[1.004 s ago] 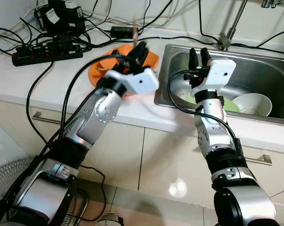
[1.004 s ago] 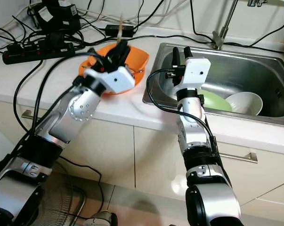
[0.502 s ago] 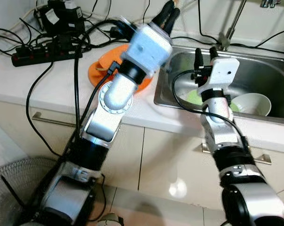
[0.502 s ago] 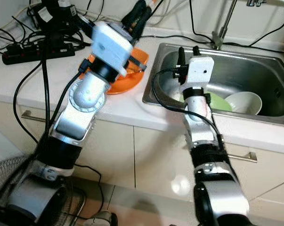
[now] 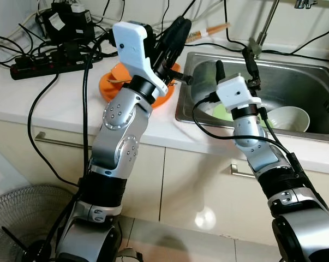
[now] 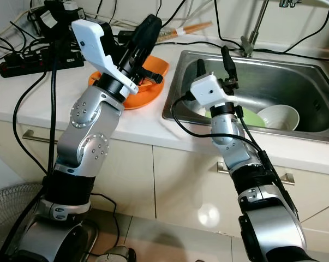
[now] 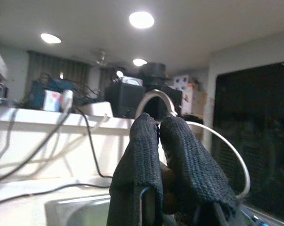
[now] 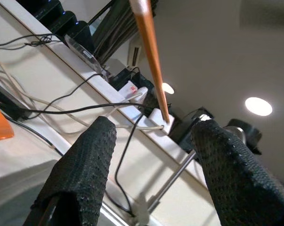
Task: Kitchen organization
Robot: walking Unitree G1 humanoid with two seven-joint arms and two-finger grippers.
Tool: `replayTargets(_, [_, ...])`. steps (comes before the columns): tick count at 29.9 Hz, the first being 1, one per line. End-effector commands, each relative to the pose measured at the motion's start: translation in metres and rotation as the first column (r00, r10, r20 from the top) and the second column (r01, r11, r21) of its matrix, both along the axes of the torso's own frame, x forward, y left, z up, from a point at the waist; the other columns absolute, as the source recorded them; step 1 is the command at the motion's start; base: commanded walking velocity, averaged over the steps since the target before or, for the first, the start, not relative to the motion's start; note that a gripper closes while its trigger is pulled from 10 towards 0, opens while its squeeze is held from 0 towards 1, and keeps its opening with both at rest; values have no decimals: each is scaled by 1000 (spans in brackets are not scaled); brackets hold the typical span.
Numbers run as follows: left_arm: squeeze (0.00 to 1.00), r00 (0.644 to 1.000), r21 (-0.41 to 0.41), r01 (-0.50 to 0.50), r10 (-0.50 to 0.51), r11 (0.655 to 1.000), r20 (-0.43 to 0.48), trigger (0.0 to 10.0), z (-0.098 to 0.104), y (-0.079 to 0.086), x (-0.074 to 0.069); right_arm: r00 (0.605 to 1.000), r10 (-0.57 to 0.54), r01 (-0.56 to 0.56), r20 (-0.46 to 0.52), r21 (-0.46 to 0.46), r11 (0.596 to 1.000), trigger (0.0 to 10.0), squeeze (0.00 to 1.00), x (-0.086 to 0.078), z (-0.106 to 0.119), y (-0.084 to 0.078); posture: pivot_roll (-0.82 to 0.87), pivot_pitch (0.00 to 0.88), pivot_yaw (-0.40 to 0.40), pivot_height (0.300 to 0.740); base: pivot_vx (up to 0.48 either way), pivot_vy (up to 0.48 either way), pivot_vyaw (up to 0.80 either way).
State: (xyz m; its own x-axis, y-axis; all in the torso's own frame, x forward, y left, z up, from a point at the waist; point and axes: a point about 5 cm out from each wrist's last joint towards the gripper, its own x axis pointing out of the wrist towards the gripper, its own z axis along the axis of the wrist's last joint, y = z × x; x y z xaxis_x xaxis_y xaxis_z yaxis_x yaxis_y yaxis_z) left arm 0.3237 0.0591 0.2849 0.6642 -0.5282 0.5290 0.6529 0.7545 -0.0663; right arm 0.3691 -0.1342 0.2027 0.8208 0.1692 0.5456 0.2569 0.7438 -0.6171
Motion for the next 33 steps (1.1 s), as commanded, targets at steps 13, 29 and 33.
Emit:
replayTargets(13, [0,992,141,30,-12,990,-125,10000,-19,-5,-2,999,-22,23,38,-31,999,10000,0,-1,0,5,126,0,25,740,0,0,0])
replayTargets(29, [0,978,161,74,-40,984,-207,10000,-26,-4,-4,999,-30,32,43,-24,999,10000,0,0,1,6,135,0,27,740,0,0,0])
replayTargets(33, [0,974,140,77,-45,987,-223,10000,-25,-4,-4,999,-31,32,44,-23,999,10000,0,0,1,7,141,0,27,740,0,0,0])
